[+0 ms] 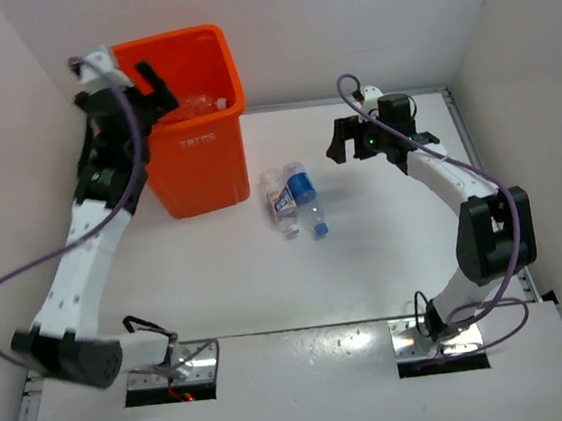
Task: Put the plastic bottles in the bin
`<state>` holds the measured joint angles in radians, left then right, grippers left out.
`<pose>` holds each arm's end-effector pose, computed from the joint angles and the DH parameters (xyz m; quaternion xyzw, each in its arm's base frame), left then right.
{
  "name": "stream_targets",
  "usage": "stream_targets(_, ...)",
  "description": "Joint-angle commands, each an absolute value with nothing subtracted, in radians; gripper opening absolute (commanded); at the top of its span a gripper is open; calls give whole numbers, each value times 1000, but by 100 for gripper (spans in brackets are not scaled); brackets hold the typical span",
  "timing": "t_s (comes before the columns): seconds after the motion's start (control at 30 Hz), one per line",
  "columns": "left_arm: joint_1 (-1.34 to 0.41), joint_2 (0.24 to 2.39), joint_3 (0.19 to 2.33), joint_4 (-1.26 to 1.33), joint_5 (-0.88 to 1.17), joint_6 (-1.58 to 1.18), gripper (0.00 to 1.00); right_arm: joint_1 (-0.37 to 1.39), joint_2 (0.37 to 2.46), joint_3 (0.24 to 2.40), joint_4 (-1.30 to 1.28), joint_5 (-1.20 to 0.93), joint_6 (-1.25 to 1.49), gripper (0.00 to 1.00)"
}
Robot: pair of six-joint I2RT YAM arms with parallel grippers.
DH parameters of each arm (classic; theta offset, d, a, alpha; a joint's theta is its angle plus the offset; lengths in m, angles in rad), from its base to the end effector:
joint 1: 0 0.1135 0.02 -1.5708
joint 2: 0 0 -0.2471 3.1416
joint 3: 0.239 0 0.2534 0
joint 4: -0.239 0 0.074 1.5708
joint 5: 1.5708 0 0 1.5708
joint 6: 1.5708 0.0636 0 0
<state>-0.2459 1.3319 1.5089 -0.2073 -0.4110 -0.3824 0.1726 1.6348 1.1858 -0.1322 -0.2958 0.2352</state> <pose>0.3220 -0.0546 0.4520 -0.1897 0.6913 -0.0713 0.6936 0.3873 0.0863 0.2332 -0.0427 0.8722 0.2221 0.4337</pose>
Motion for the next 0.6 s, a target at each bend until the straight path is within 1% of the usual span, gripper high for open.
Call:
stream_targets(0.0, -207, 1088, 1490, -124, -543, -350, 100, 172, 1692, 1212, -100, -300, 232, 100)
stream_targets(0.1, -195, 994, 1421, -250, -592, -350, 100, 193, 1781, 1267, -145, -371, 232, 100)
stream_targets(0.17, -195, 912, 1355, -281, -610, -371, 100, 207, 1810, 1276, -169, -426, 232, 100)
stream_targets(0.3, -195, 815, 1287, -325, -653, -380, 100, 254, 1868, 1276, -205, -506, 232, 100)
stream_targets(0.43, -195, 792, 1287, -393, -684, -371, 100, 324, 1910, 1285, -227, -506, 232, 100)
stream_targets(0.57, -195, 782, 1296, -416, -707, -353, 100, 370, 1983, 1311, -262, -436, 264, 100)
